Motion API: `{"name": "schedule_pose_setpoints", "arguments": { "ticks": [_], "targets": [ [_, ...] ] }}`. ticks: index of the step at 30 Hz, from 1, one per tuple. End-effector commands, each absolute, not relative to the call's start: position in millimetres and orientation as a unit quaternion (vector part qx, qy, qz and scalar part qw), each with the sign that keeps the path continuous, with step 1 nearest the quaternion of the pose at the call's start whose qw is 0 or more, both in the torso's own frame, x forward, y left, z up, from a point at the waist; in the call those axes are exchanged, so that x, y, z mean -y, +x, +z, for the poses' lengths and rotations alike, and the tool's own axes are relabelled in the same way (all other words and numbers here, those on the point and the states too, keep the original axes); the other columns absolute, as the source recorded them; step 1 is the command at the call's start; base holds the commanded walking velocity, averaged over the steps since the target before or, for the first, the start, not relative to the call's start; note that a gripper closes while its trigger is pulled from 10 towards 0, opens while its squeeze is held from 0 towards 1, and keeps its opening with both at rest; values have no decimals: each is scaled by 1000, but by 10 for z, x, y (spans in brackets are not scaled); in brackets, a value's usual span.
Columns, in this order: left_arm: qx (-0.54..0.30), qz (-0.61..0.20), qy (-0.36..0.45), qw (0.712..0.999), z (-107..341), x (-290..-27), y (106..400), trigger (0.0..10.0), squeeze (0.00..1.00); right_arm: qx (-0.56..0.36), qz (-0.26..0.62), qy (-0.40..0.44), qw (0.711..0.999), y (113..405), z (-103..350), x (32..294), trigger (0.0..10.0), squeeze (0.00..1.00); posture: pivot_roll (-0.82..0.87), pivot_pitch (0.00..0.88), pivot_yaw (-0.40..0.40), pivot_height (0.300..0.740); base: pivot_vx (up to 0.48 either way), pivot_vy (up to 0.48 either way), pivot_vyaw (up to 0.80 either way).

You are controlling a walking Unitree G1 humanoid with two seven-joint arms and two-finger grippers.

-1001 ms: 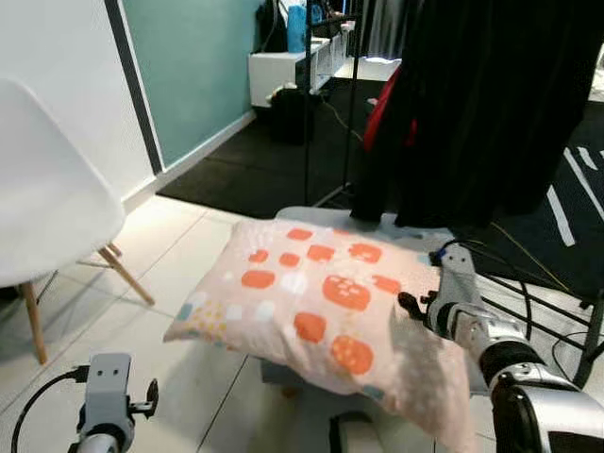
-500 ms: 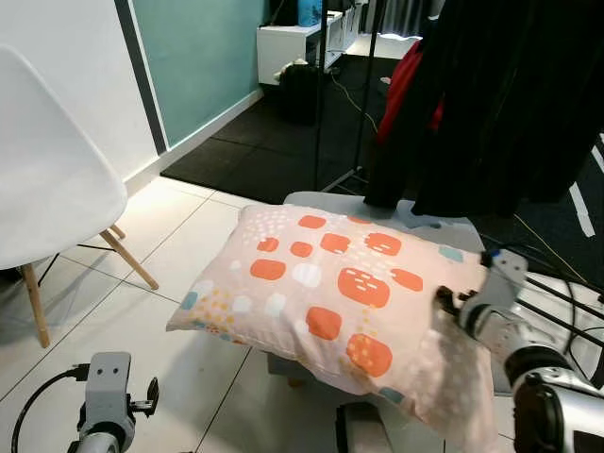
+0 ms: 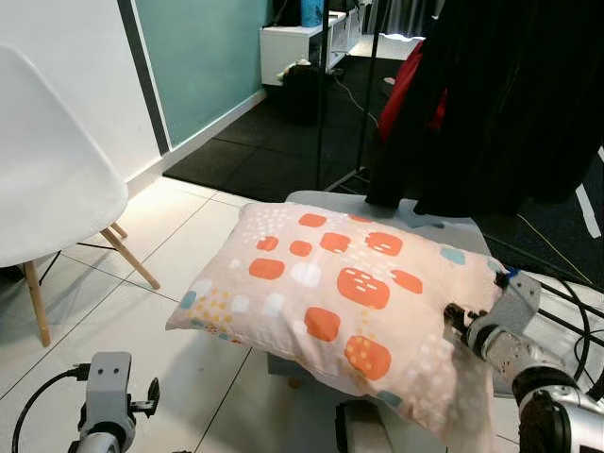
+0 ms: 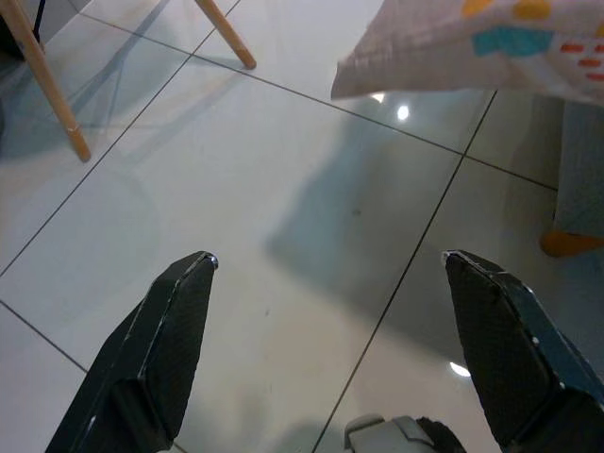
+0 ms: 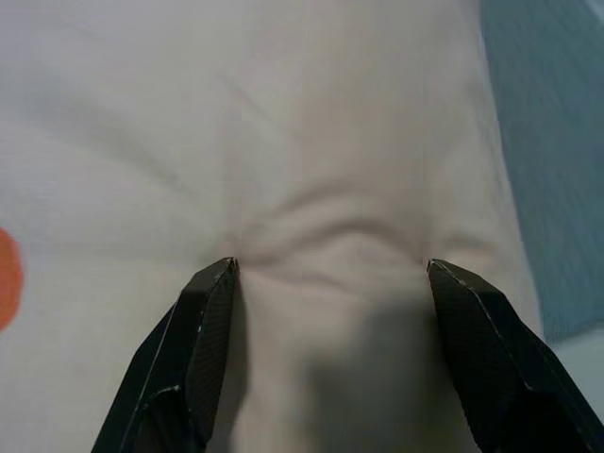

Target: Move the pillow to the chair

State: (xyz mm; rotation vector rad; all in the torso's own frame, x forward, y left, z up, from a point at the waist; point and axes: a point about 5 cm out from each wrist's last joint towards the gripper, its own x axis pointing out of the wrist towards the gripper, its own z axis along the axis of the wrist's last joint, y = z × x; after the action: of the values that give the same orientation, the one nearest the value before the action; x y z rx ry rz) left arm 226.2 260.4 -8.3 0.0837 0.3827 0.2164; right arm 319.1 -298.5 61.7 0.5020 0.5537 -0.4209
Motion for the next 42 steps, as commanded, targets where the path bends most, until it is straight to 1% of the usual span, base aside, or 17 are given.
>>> {"name": "schedule_pose_setpoints", "arguments": {
  "ticks": [1, 3, 10, 13, 19, 20, 22, 23, 26, 30, 33, 35, 37, 40, 42],
  "targets": [
    [-200, 106, 47, 973, -110, -2638, 2217, 10000, 0, -311, -228, 264, 884, 3048, 412, 2944, 10000, 0, -144, 61, -5, 430, 0, 0, 0],
    [-201, 105, 47, 973, -113, -2645, 2197, 10000, 0, -328, -243, 256, 877, 2991, 351, 2952, 10000, 0, -140, 71, -4, 421, 0, 0, 0],
    [-202, 104, 49, 973, -112, -2666, 2157, 10000, 0, -344, -244, 251, 872, 2948, 283, 2913, 10000, 0, -133, 94, 5, 396, 0, 0, 0],
    [-202, 104, 51, 972, -111, -2681, 2130, 10000, 0, -350, -248, 255, 866, 2916, 237, 2892, 10000, 0, -125, 110, 13, 396, 0, 0, 0],
    [-207, 101, 55, 972, -116, -2710, 2071, 10000, 0, -364, -230, 309, 848, 2818, 94, 2789, 10000, 0, -113, 132, 24, 396, 0, 0, 0],
    [-208, 100, 56, 971, -119, -2719, 2053, 10000, 0, -375, -251, 293, 843, 2737, 44, 2847, 10000, 0, -110, 137, 26, 396, 0, 0, 0],
    [-209, 100, 57, 971, -121, -2724, 2044, 10000, 0, -387, -272, 270, 839, 2670, 12, 2909, 10000, 0, -110, 137, 26, 396, 0, 0, 0],
    [-209, 100, 57, 971, -121, -2724, 2044, 10000, 0, -387, -272, 270, 839, 2670, 12, 2909, 10000, 0, -110, 137, 26, 396, 0, 0, 0],
    [-212, 100, 59, 970, -125, -2740, 2005, 10000, 0, -375, -306, 267, 833, 2604, 15, 3032, 10000, 0, -107, 150, 30, 396, 0, 0, 0],
    [-213, 100, 60, 970, -124, -2742, 1998, 10000, 0, -375, -309, 265, 833, 2598, 18, 3048, 10000, 0, -107, 150, 30, 396, 0, 0, 0],
    [-215, 99, 61, 970, -126, -2741, 1986, 10000, 0, -368, -309, 256, 839, 2599, 41, 3088, 10000, 0, -108, 157, 32, 396, 0, 0, 0],
    [-217, 96, 62, 969, -129, -2733, 1978, 10000, 0, -363, -283, 245, 853, 2635, 73, 3088, 10000, 0, -108, 157, 28, 396, 0, 0, 0],
    [-217, 96, 62, 969, -130, -2731, 1977, 10000, 0, -362, -278, 244, 856, 2645, 81, 3086, 10000, 0, -108, 157, 28, 396, 0, 0, 0],
    [-217, 96, 61, 969, -131, -2723, 1978, 10000, 0, -357, -293, 243, 853, 2641, 106, 3134, 10000, 0, -112, 155, 21, 396, 0, 0, 0],
    [-217, 96, 61, 970, -130, -2712, 1985, 10000, 0, -327, -315, 286, 844, 2660, 167, 3204, 10000, 0, -122, 153, 13, 396, 0, 0, 0]
  ]
}}
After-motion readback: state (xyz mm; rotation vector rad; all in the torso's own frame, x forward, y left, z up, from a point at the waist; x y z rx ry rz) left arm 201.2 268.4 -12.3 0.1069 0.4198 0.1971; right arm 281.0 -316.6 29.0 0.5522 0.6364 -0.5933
